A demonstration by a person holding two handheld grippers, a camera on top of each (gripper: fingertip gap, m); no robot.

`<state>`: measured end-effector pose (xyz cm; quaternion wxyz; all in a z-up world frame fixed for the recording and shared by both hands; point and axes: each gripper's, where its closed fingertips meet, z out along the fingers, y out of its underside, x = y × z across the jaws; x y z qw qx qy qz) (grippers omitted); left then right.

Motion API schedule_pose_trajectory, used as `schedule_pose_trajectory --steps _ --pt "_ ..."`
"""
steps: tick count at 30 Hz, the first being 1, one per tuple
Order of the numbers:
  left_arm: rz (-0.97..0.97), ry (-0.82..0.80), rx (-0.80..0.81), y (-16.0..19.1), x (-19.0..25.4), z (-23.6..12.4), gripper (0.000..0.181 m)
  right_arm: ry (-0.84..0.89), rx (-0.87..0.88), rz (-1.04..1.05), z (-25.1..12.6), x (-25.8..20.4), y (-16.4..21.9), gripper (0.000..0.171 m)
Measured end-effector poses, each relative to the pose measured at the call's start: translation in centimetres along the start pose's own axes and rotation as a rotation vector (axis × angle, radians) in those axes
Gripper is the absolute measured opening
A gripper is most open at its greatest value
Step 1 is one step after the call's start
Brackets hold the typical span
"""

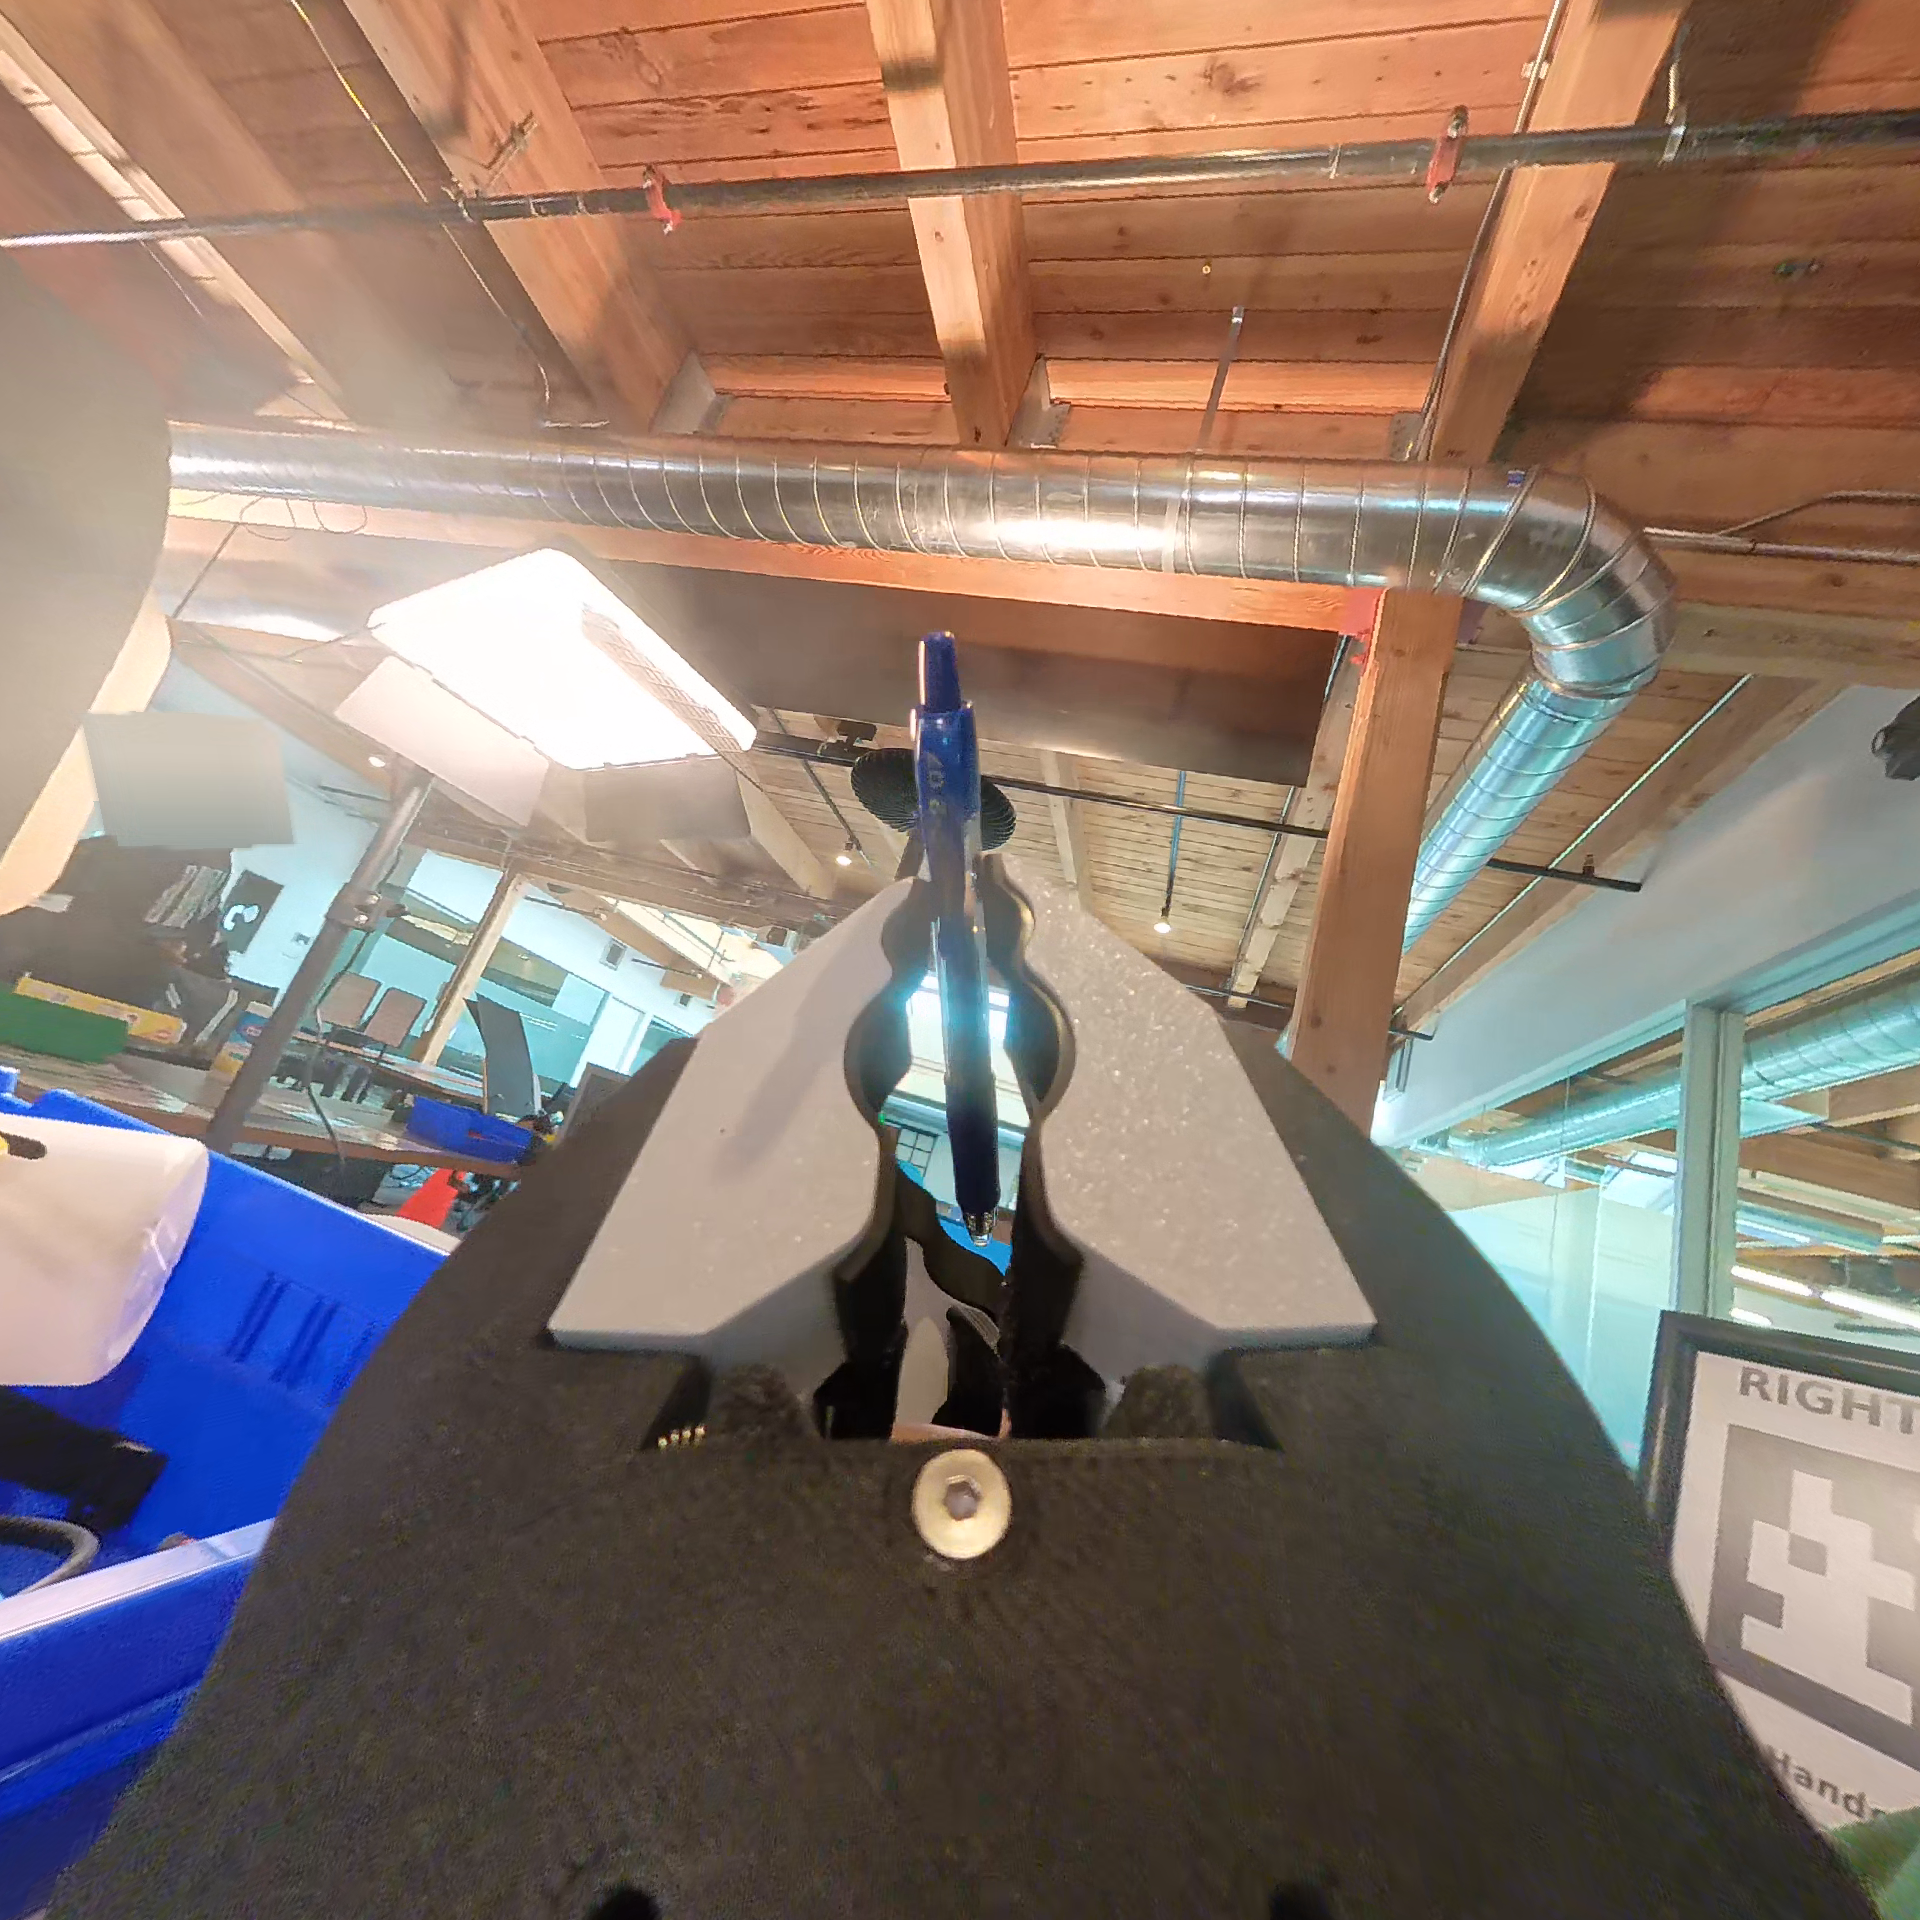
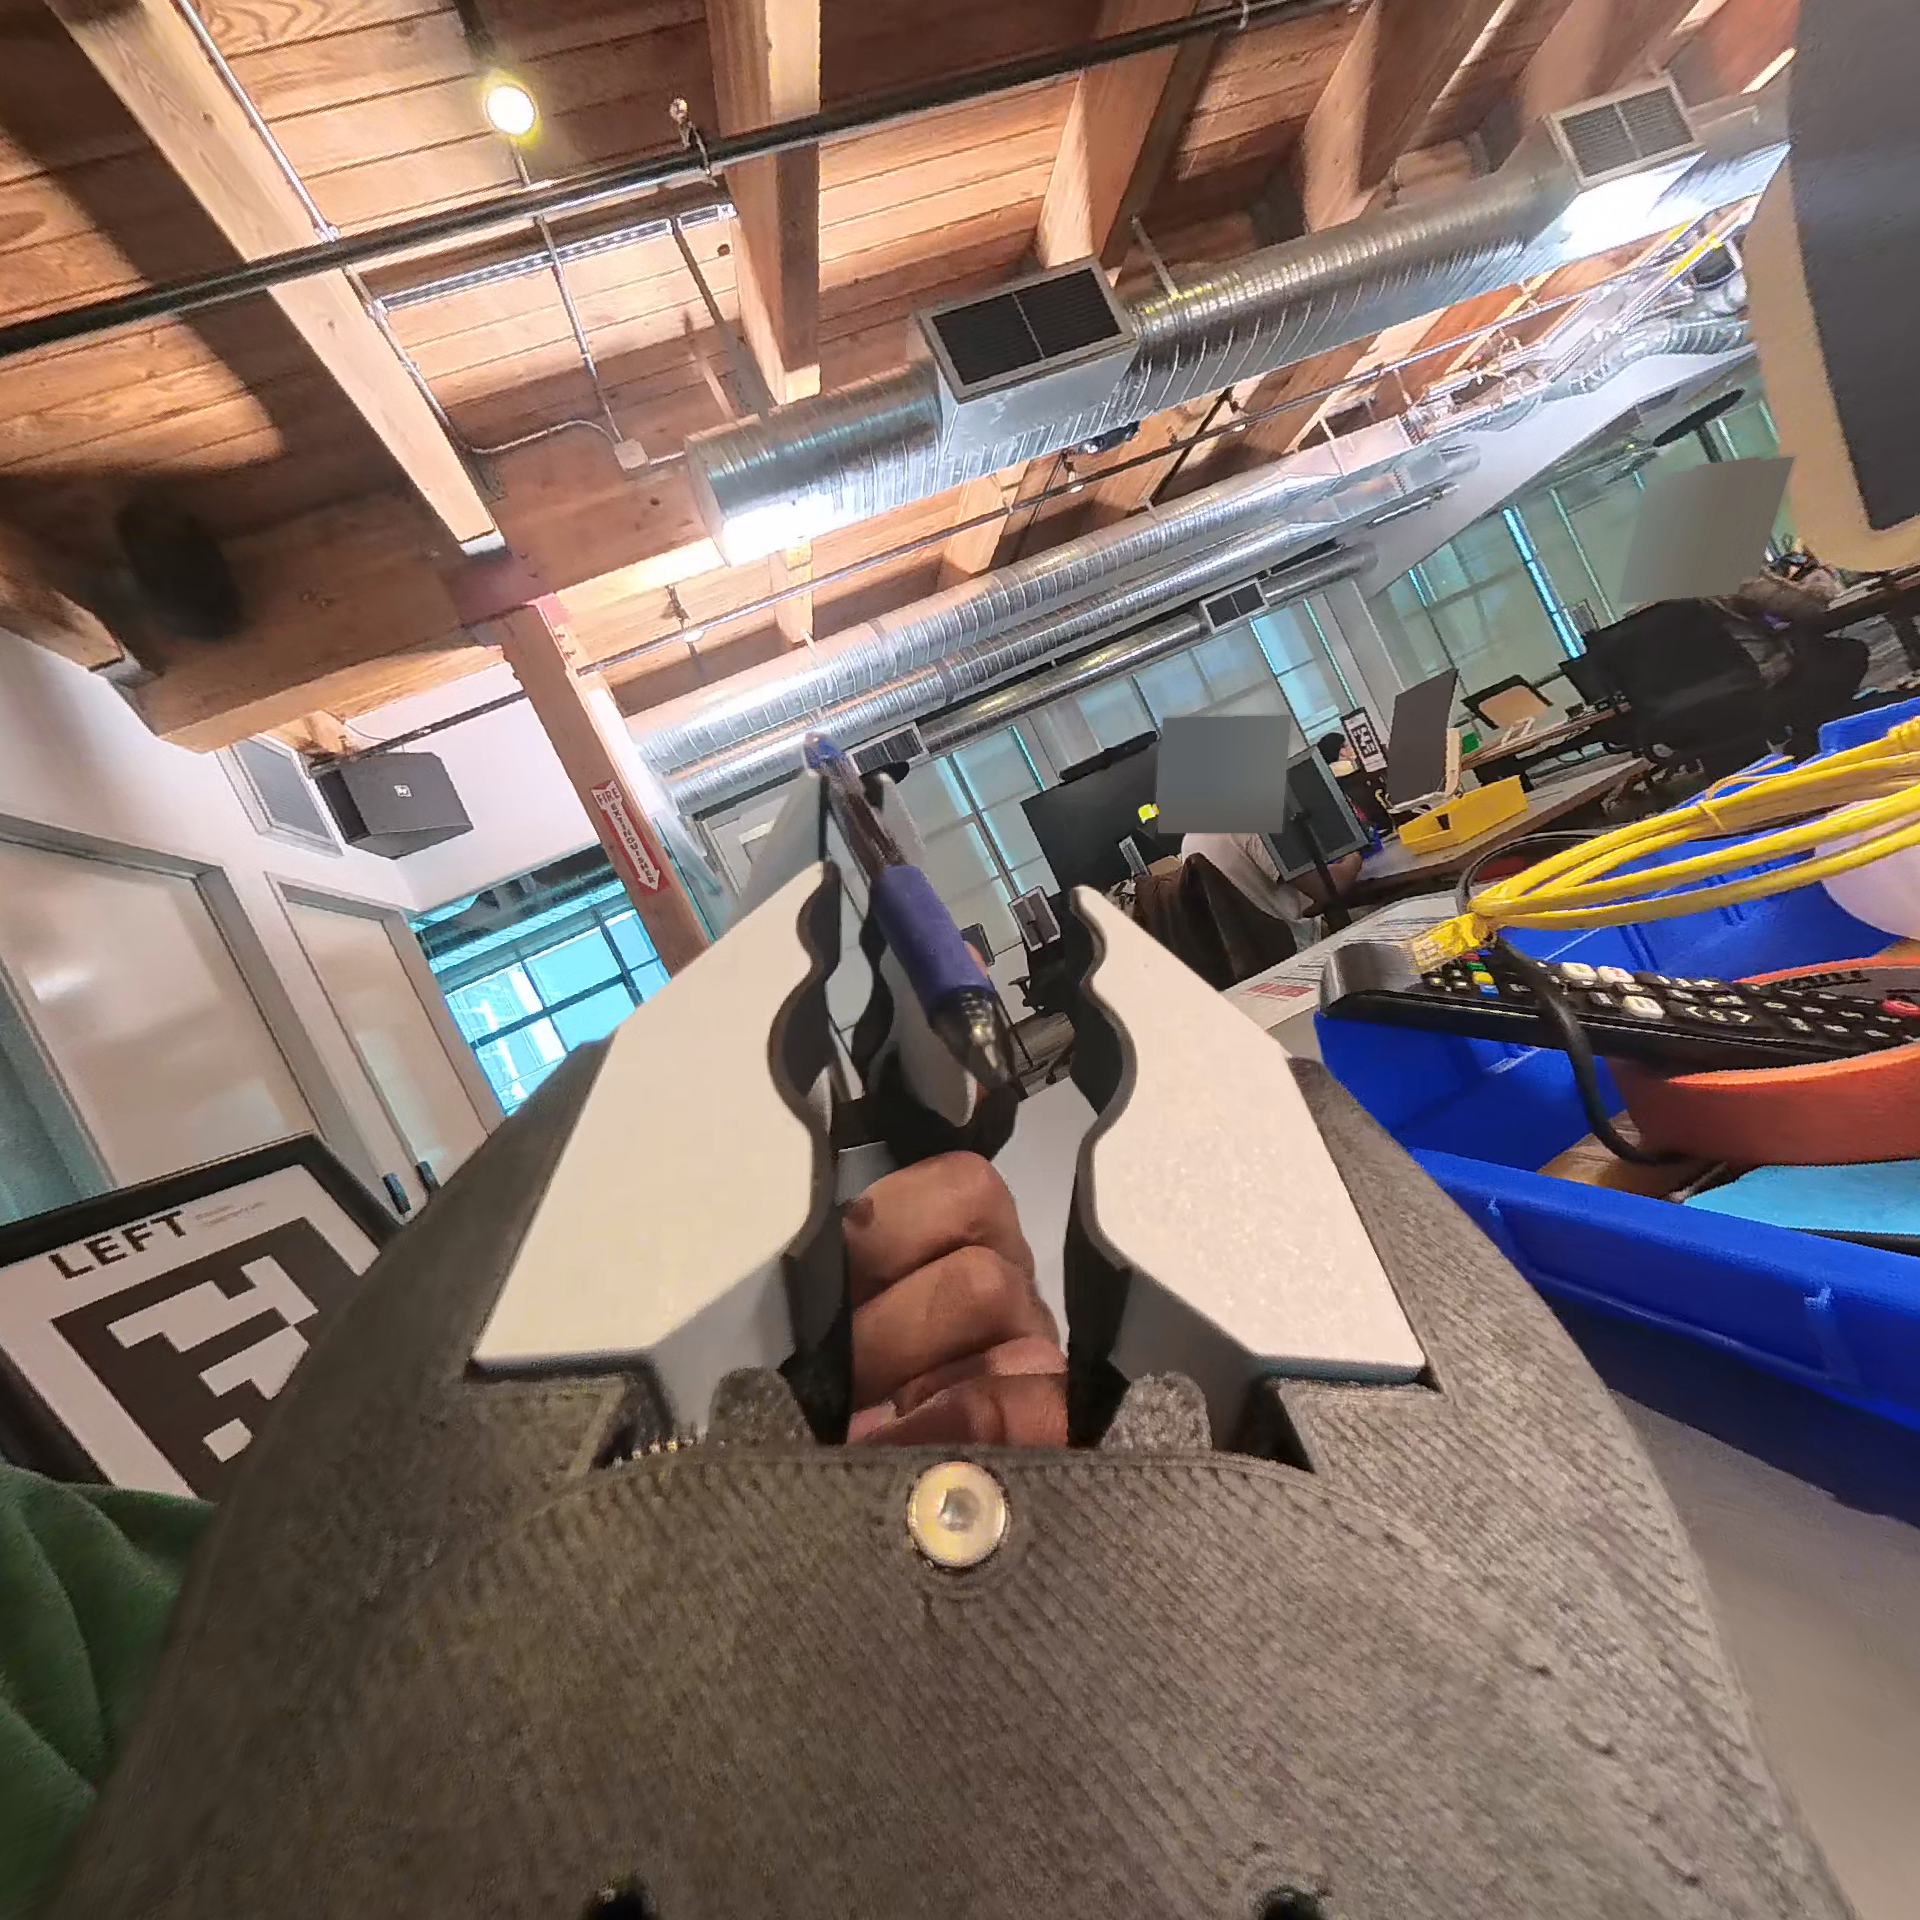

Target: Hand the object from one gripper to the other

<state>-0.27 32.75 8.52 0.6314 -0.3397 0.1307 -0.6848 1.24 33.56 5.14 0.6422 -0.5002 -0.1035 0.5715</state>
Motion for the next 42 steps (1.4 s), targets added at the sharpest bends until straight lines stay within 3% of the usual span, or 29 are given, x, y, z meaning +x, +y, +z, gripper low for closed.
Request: schedule_pose_trajectory --steps 17,22,35,42 --pt "-0.151 0.022 0.005 0.2 -0.8 -0.1 0.011 -0.04 -0.018 -0.023 0.2 -0.9 0.4 0.028" --pt "-0.153 0.028 0.0 0.3 -0.7 -0.1 0.01 -0.029 -0.013 -0.04 0.1 -0.8 0.4 0.015" --pt "-0.18 0.009 -0.003 0.5 -1.1 0.0 0.011 -0.009 0.003 -0.12 0.0 -1.0 0.0 0.01" --pt "-0.176 -0.017 -0.046 1.4 -1.3 0.2 0.028 0.066 0.034 -0.269 -0.2 -0.9 -0.7 0.011"
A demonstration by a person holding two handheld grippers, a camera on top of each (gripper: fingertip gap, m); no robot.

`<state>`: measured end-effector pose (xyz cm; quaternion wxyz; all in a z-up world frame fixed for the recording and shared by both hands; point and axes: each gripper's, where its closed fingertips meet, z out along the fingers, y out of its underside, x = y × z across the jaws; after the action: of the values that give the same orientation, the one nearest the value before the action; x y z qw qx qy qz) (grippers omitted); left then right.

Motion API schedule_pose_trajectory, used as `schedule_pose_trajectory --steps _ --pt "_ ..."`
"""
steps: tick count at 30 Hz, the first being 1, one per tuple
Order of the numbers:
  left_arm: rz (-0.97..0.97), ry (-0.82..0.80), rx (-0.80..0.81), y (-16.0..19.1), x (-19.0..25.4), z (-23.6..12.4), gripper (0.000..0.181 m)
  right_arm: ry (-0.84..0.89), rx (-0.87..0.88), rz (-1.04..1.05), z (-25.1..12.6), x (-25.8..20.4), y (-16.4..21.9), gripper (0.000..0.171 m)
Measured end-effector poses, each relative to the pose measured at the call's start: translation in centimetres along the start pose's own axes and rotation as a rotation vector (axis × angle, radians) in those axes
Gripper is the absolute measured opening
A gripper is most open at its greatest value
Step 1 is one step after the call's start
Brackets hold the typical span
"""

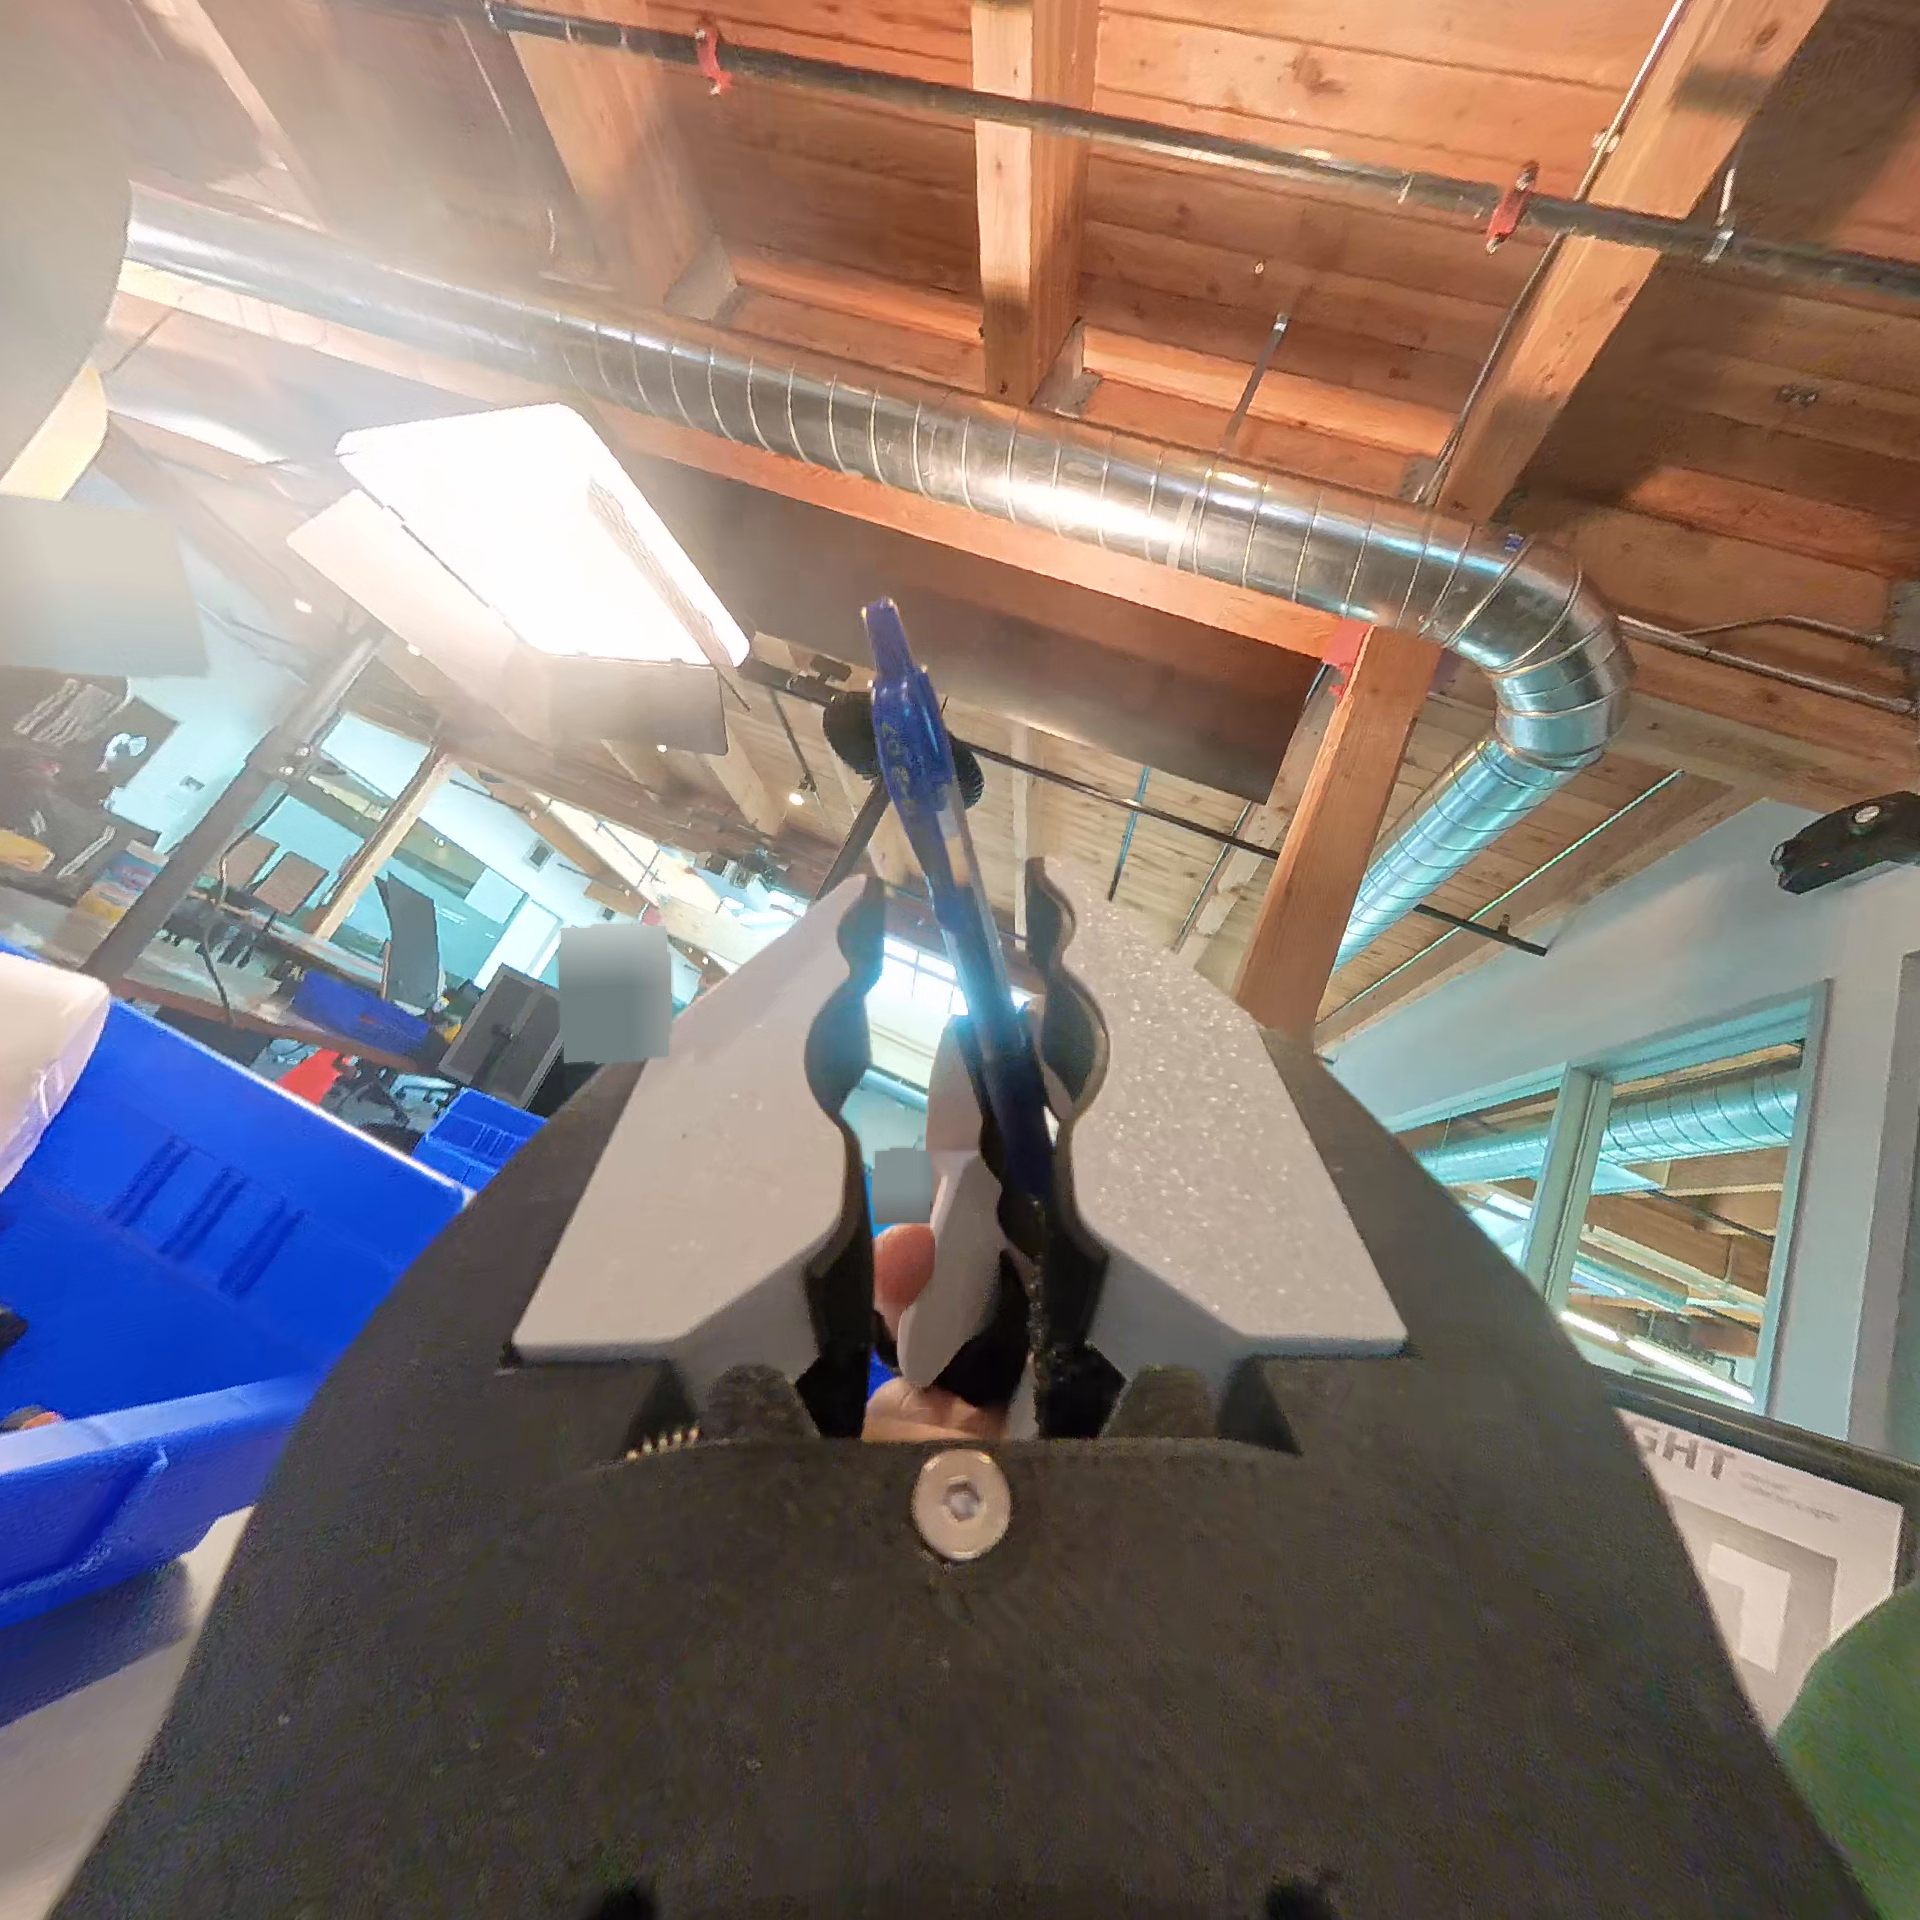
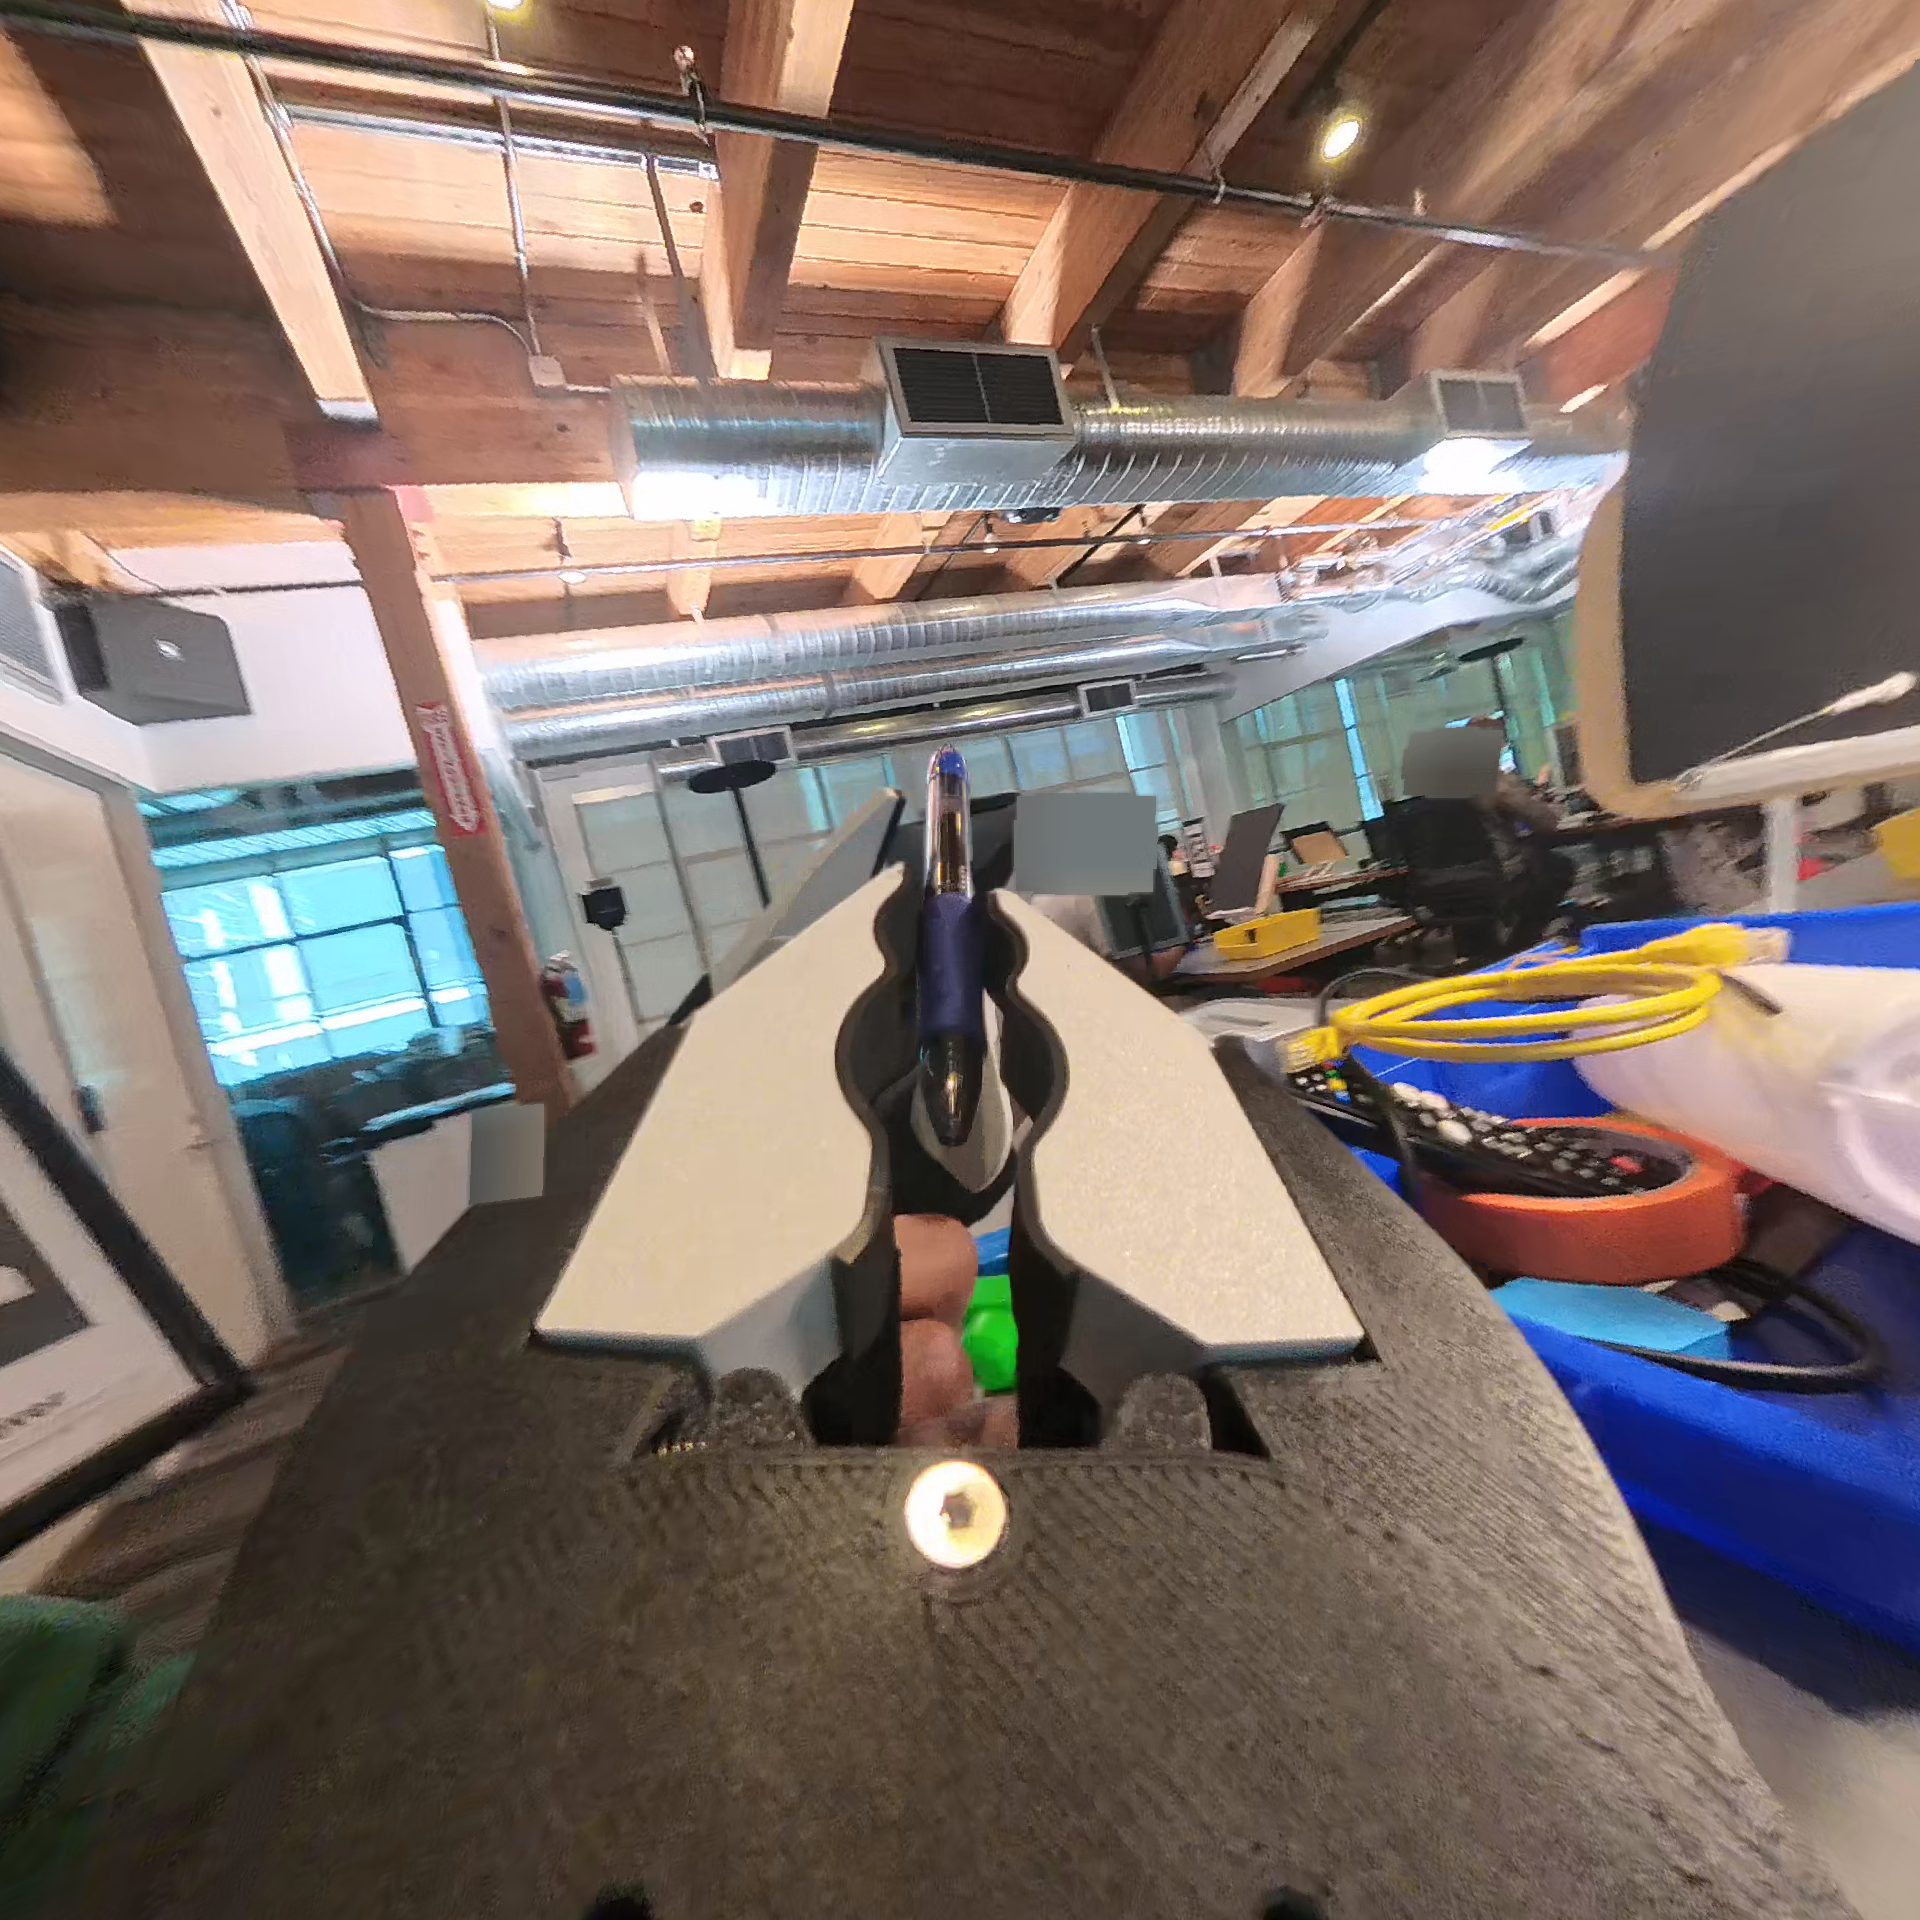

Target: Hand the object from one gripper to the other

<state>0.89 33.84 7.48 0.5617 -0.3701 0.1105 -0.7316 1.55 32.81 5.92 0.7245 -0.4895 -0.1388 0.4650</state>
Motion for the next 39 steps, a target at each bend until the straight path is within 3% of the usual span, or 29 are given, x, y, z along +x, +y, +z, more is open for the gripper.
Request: schedule_pose_trajectory --steps 9,11,22,30,39 --pt "-0.063 0.056 -0.106 2.0 0.6 0.6 0.026 0.124 0.017 -0.379 0.0 -0.7 -0.4 0.011" --pt "-0.047 0.068 -0.102 1.9 0.9 0.5 0.014 0.126 0.019 -0.372 0.0 -0.6 -0.5 0.011" --pt "0.056 0.056 -0.034 0.3 1.2 -0.1 0.01 0.04 -0.046 -0.221 0.4 -1.0 0.9 0.019" --pt "0.05 0.069 -0.057 0.8 1.4 0.0 0.01 0.033 -0.076 -0.222 0.5 -1.0 1.4 0.012" --pt "0.01 0.019 -0.072 1.2 0.3 0.2 0.02 0.259 -0.079 -0.694 0.3 -0.2 1.1 0.012"
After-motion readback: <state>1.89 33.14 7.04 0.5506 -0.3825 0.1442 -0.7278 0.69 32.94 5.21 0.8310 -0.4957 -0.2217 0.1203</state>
